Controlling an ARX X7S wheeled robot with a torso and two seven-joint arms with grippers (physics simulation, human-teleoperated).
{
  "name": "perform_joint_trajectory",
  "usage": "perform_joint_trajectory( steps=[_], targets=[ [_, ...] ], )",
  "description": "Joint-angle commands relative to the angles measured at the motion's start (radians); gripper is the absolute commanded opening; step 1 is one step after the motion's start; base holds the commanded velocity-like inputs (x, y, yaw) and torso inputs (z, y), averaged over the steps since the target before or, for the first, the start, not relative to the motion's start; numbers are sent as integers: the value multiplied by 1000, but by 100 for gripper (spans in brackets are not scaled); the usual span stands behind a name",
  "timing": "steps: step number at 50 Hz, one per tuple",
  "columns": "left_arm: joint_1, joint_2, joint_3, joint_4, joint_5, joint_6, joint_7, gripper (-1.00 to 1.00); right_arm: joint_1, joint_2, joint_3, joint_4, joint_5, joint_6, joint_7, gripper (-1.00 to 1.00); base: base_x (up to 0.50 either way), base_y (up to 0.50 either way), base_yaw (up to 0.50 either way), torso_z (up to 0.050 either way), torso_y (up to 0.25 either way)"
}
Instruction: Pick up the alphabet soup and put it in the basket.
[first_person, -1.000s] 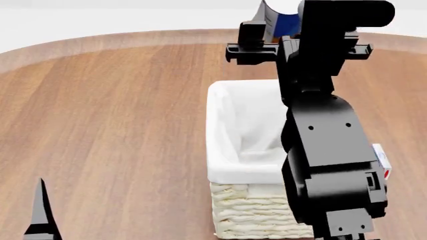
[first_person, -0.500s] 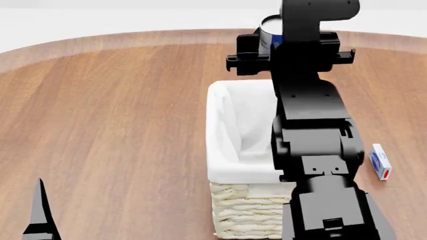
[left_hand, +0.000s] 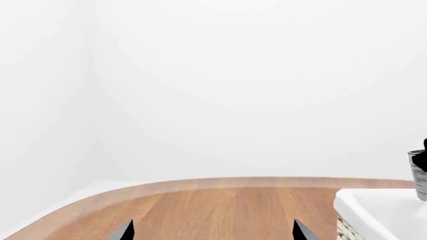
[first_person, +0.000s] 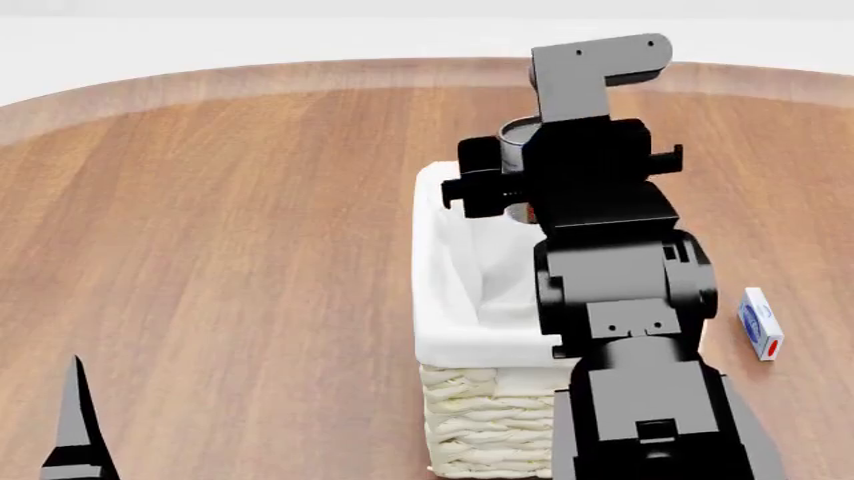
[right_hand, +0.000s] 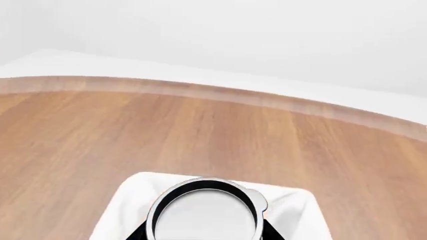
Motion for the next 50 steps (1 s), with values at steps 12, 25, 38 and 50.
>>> perform_joint_trajectory(
  steps=[12, 25, 38, 50],
  targets=[
    [2, -7, 4, -7, -4, 8, -7, 100, 10, 8, 48, 0, -54, 187, -51, -100, 0, 0, 0, 0, 1],
    [-1, -9, 12, -10, -4, 10, -11, 100, -11, 5, 80, 0, -59, 218, -50, -100, 0, 0, 0, 0, 1],
    [-4, -11, 13, -21, -8, 19, -11, 100, -44, 8, 79, 0, -65, 223, -59, -100, 0, 0, 0, 0, 1],
    [-4, -14, 18, -25, -8, 24, -12, 100, -62, 12, 92, 0, -63, 208, -51, -100, 0, 0, 0, 0, 0]
  ],
)
